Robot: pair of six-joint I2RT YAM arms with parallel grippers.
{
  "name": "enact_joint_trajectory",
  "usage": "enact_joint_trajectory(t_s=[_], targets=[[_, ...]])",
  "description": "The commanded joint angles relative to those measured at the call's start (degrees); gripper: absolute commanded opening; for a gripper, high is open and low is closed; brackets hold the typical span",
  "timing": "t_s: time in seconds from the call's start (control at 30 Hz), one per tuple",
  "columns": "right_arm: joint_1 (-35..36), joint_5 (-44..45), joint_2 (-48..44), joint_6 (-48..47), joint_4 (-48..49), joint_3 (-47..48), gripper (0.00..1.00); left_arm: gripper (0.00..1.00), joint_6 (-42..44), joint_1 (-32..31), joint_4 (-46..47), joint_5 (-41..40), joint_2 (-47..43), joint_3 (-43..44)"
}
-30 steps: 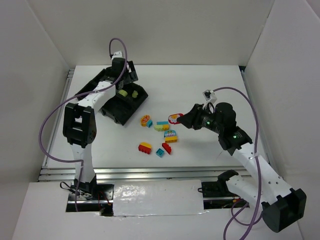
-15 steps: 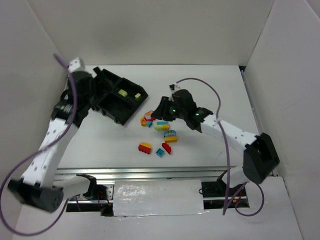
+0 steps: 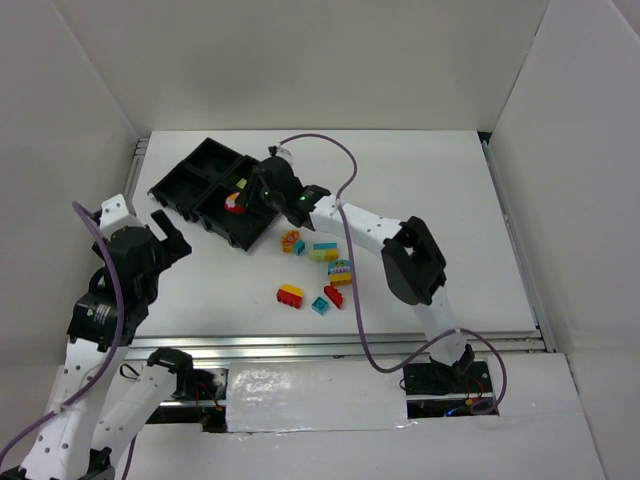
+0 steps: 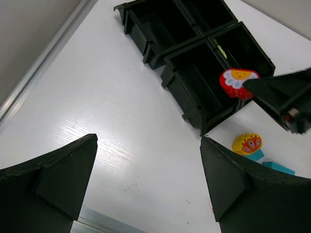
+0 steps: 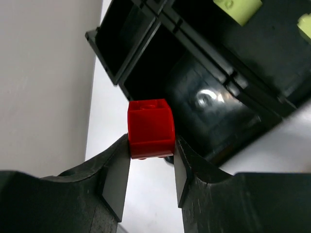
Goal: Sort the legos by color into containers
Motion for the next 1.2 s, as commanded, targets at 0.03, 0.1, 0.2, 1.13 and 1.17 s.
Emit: enact_joint_trajectory(t_s=[0.03, 0.1, 0.2, 1.13, 1.17], targets=[[0.07, 1.77, 6.40, -0.41, -2.67, 12.63, 0.24, 1.00, 2.90, 0.31, 2.30, -0.23, -1.20, -0.51], [0.07, 2.12, 8.87, -0.94, -3.90, 15.99, 0.48, 1.00, 2.82, 0.31, 1.95, -0.57, -0.67, -0.16], [-0.02, 2.56, 9.58, -1.99, -3.29, 16.97, 0.65, 1.00, 3.43, 0.31, 2.65, 0.13, -1.02, -0.59], [9.47, -5.08, -25.06, -45.23, -12.08, -32.68, 0.85, 1.00, 4.58, 0.40, 3.97, 5.23, -1.73, -1.74], [9.47, -5.52, -24.70, -45.58, -12.17, -32.60, 0.85, 0.99, 4.58, 0.40, 3.97, 5.14, -1.55, -1.74]])
